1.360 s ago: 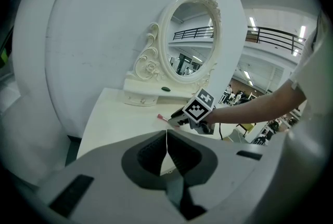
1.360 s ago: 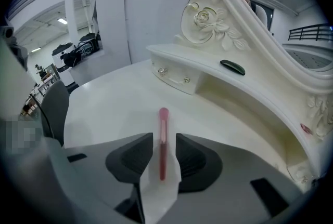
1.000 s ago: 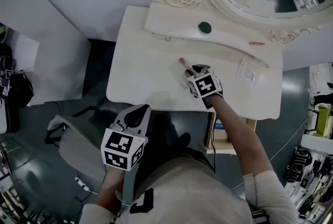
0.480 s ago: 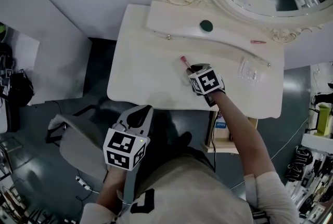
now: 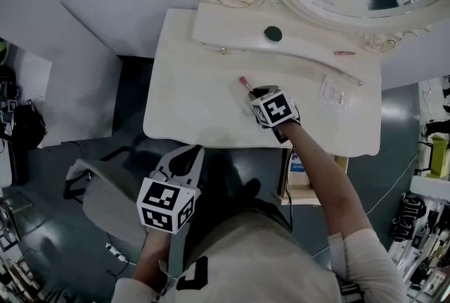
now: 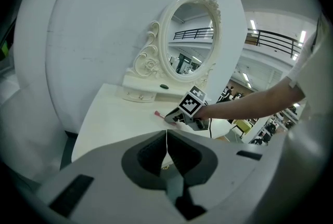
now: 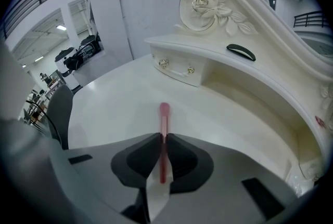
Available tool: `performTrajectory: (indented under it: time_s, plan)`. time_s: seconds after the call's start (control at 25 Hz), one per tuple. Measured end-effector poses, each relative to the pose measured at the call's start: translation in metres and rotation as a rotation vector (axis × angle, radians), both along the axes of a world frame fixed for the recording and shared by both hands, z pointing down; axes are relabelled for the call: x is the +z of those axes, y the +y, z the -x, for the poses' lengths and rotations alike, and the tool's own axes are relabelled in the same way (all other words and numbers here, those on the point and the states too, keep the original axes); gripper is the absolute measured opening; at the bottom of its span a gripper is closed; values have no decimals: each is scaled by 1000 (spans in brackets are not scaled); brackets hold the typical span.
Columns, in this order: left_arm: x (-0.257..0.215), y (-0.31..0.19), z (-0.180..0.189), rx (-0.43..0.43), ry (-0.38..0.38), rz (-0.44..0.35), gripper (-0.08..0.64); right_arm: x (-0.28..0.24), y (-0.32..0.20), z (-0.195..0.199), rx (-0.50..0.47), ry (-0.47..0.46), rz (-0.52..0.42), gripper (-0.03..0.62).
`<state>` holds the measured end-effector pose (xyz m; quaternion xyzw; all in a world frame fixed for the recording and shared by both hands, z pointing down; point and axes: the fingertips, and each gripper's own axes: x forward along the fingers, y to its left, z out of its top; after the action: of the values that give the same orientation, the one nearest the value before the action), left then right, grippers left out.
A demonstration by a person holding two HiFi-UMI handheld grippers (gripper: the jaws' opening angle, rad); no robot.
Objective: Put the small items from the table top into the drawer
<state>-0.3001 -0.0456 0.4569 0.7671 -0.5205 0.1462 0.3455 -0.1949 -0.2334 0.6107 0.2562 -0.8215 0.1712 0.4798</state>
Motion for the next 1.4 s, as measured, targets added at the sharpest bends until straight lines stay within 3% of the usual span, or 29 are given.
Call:
performTrajectory:
  time_s: [0.4, 0.96, 1.4]
  plan:
    - [-6, 5, -2, 3, -1, -10, 57, -1, -1, -1, 25, -31, -18, 60]
    - [-13, 16, -6, 16, -23, -24, 57, -10, -5, -12, 151, -115, -7, 60]
    - [-23, 11, -13, 31, -39, -55, 58, -32, -4, -14, 152, -144, -15, 60]
